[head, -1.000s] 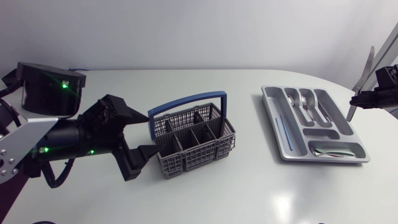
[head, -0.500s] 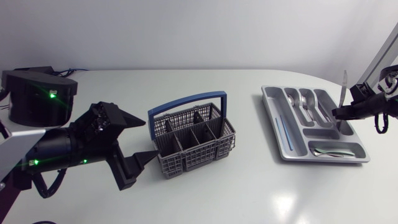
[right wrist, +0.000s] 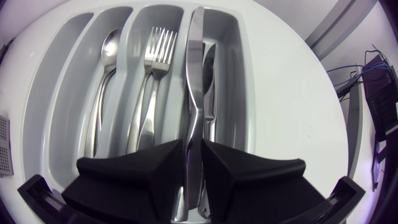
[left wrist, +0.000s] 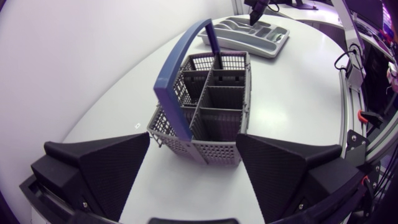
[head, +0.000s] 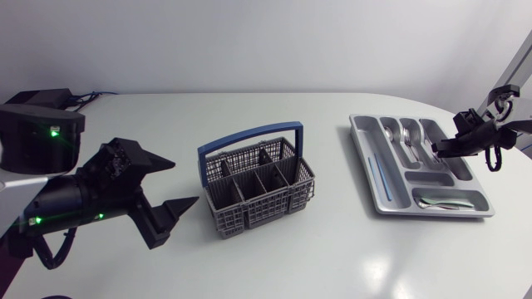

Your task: Unload the cutlery basket into the drawer organizer.

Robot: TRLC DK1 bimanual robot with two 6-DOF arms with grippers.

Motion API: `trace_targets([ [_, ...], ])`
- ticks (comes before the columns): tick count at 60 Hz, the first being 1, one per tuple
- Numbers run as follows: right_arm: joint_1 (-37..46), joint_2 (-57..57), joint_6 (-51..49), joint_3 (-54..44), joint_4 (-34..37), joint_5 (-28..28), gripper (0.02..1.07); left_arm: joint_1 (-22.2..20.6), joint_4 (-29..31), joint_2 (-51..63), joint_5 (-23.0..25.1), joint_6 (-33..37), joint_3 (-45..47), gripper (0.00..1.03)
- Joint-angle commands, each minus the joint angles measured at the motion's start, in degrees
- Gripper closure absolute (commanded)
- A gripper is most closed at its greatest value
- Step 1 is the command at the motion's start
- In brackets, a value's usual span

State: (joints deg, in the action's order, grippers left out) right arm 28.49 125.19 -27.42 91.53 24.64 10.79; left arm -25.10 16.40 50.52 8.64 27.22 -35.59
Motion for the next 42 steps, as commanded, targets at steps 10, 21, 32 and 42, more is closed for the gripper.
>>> trace_targets([
  [10, -1.24, -11.19, 0.61, -10.84, -3.46, -0.33, 0.51, 4.71, -1.81, -2.8, -0.21, -1.82, 4.04, 0.06],
  [21, -7.4, -27.63, -0.27, -27.19, -6.89, 3.72, 0.49, 7.0, -5.94, 1.33, -0.73, -3.4, 5.71, 0.08],
  [32, -23.48, -42.04, 1.49, -41.34, -8.91, 4.33, 0.46, 7.0, -9.02, 8.28, -1.0, -3.67, 5.01, 0.08],
  [42, -36.93, -40.63, 5.97, -42.57, -12.6, 2.31, 0.46, 4.71, -12.1, 13.73, -2.4, -4.46, 4.04, 0.08],
])
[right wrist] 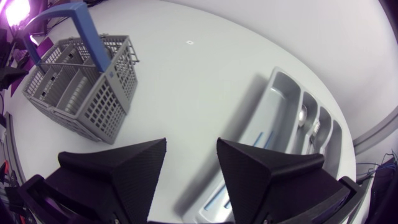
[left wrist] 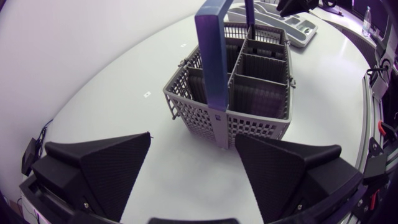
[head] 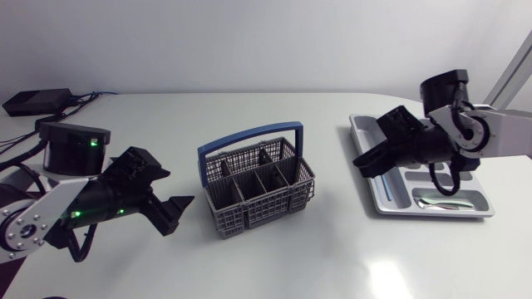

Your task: Unload the cutlery basket into the drawer organizer.

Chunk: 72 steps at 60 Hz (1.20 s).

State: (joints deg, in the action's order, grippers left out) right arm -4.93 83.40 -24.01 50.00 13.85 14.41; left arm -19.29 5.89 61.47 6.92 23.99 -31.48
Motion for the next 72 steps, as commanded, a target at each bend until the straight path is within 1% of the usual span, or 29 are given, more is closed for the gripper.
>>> trace_targets([
  [1, -4.39, 1.42, 2.74, -0.87, -2.07, -1.58, 0.46, -1.28, -2.02, 3.39, -0.85, -1.31, -0.07, 0.08],
  [7, -10.54, 5.55, 4.67, 1.42, -3.48, -4.66, 0.46, -2.33, -4.31, 7.08, -1.73, -1.58, -1.03, 0.08],
  [13, -14.06, 8.01, 5.55, 3.26, -2.77, -5.54, 0.46, -3.04, -6.42, 10.42, -1.73, -2.02, -2.53, 0.08],
  [22, -18.27, 7.84, 6.52, 3.44, -0.93, -6.68, 0.46, -2.86, -9.32, 15.43, -2.17, -1.49, -4.64, 0.08],
  [32, -21.97, 7.57, 7.57, 3.62, -0.31, -8.88, 0.46, -0.75, -11.78, 19.47, -2.17, 0.09, -6.92, 0.07],
  [42, -25.31, 8.54, 8.72, 6.08, 1.01, -10.99, 0.46, 2.77, -13.54, 24.31, -2.08, 2.38, -10.09, 0.07],
  [50, -26.98, 8.8, 9.51, 6.87, 1.53, -12.13, 0.46, 4.35, -13.98, 25.19, -2.0, 3.52, -10.53, 0.07],
  [55, -28.29, 8.98, 10.21, 7.04, 1.71, -13.89, 0.46, 5.4, -14.15, 25.28, -1.73, 4.05, -10.7, 0.07],
  [58, -28.56, 9.59, 10.3, 7.22, 1.53, -15.21, 0.46, 5.4, -14.15, 25.45, -1.56, 4.14, -10.7, 0.07],
  [63, -27.94, 10.38, 10.3, 7.83, 1.45, -15.47, 0.46, 5.23, -14.15, 25.45, -1.38, 4.14, -10.44, 0.07],
  [72, -26.45, 10.38, 10.04, 7.75, 1.36, -15.82, 0.46, 3.12, -14.15, 25.54, -1.38, 3.96, -10.44, 0.07],
])
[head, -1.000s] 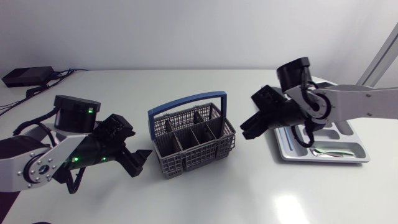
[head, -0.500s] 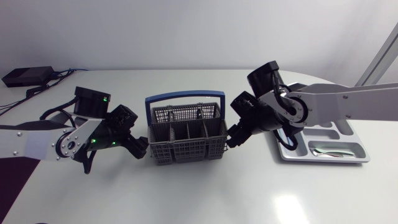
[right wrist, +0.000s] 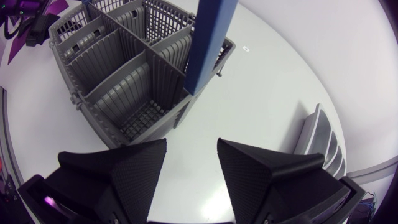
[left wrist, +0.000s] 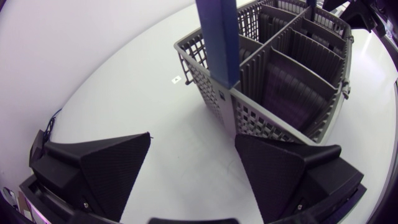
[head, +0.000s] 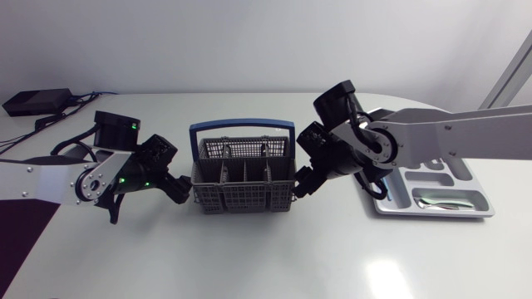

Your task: Unload the cutlery basket into the drawer organizer.

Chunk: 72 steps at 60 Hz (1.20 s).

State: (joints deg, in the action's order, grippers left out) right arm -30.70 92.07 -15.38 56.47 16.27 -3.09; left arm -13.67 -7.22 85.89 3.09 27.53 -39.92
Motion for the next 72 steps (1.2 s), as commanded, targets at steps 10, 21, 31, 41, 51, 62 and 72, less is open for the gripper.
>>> trace_targets([
  [10, -0.68, 0.74, 1.23, -0.04, -1.16, 1.69, 0.46, -2.41, -0.95, 0.86, 2.36, 0.42, -2.35, 0.06],
  [21, -1.82, -0.23, 1.4, -0.57, -0.98, 1.69, 0.44, -2.06, -0.95, 0.77, 2.18, 0.42, -2.27, 0.06],
  [31, -2.79, -0.75, 1.4, -1.18, -0.8, 1.69, 0.44, -1.45, -0.95, 0.42, 2.09, 0.6, -2.27, 0.06],
  [41, -3.49, -1.81, 1.49, -2.15, -0.8, 1.69, 0.44, -1.89, -1.13, 1.48, 2.09, 0.51, -2.88, 0.06],
  [51, -3.32, -3.13, 1.4, -2.77, -0.63, 1.25, 0.44, -3.47, -1.04, 2.09, 1.48, 0.51, -3.94, 0.06],
  [62, -2.0, -2.95, 1.05, -2.77, -0.89, 0.46, 0.44, -3.56, -1.04, 2.0, 1.48, 0.51, -3.06, 0.06],
  [72, -0.42, -2.78, 0.96, -3.12, -1.59, -0.69, 0.41, -3.64, -1.04, 1.39, 1.48, 0.6, -2.18, 0.06],
])
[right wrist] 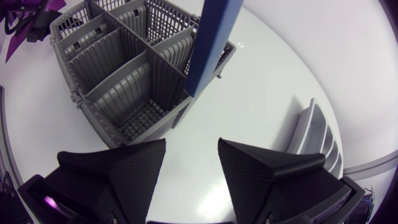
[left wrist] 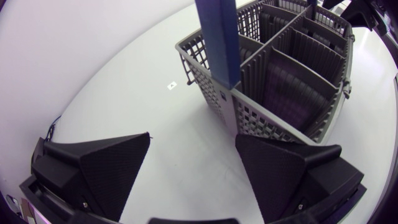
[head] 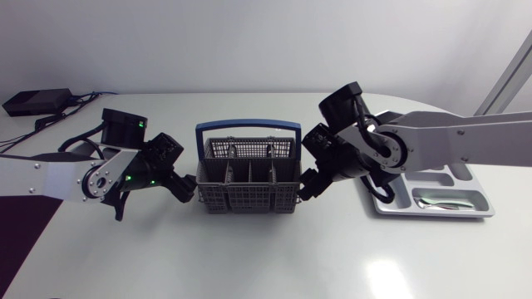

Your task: Unload the cutlery basket into the drawer organizer.

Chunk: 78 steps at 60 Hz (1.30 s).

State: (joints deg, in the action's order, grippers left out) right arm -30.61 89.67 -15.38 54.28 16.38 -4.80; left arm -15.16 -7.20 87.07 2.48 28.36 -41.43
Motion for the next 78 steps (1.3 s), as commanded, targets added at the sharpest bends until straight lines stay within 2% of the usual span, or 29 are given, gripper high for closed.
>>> trace_targets([
  [1, -0.5, -0.37, 0.87, -1.02, -1.79, 0.75, 0.4, -2.16, -0.97, -0.06, 2.09, -0.23, -0.58, 0.06],
  [10, -0.15, -0.46, 0.43, -1.64, -2.06, -0.12, 0.37, -1.89, -0.88, -0.85, 2.0, -0.23, -0.32, 0.06],
  [13, -0.24, -0.72, 0.43, -1.9, -2.06, -0.39, 0.33, -1.37, -0.8, -1.11, 2.0, -0.23, -0.23, 0.06],
  [20, -0.33, -1.43, 0.52, -2.51, -1.97, -0.48, 0.32, -0.31, -0.8, -1.81, 2.0, 0.29, -0.05, 0.06],
  [26, -0.15, -2.39, 0.35, -3.04, -1.88, -0.65, 0.21, 1.18, -0.53, -2.87, 2.0, 0.56, -0.05, 0.06],
  [31, 0.55, -3.27, -0.44, -3.57, -1.79, -0.74, 0.06, 2.33, -0.36, -3.92, 2.09, 0.91, 0.3, 0.05],
  [47, 3.98, -5.12, -1.67, -5.06, -1.79, -0.83, 0.06, 2.85, 0.35, -6.91, 2.35, 0.91, 2.41, 0.05],
  [68, 4.86, -9.25, -2.03, -6.47, -0.83, -0.83, 0.06, -1.89, 1.14, -7.44, 2.18, -0.15, 3.11, 0.05],
  [78, 5.74, -10.48, -2.55, -7.88, -0.74, -0.74, 0.06, -1.1, 1.23, -7.88, 1.21, -0.06, 3.11, 0.05],
])
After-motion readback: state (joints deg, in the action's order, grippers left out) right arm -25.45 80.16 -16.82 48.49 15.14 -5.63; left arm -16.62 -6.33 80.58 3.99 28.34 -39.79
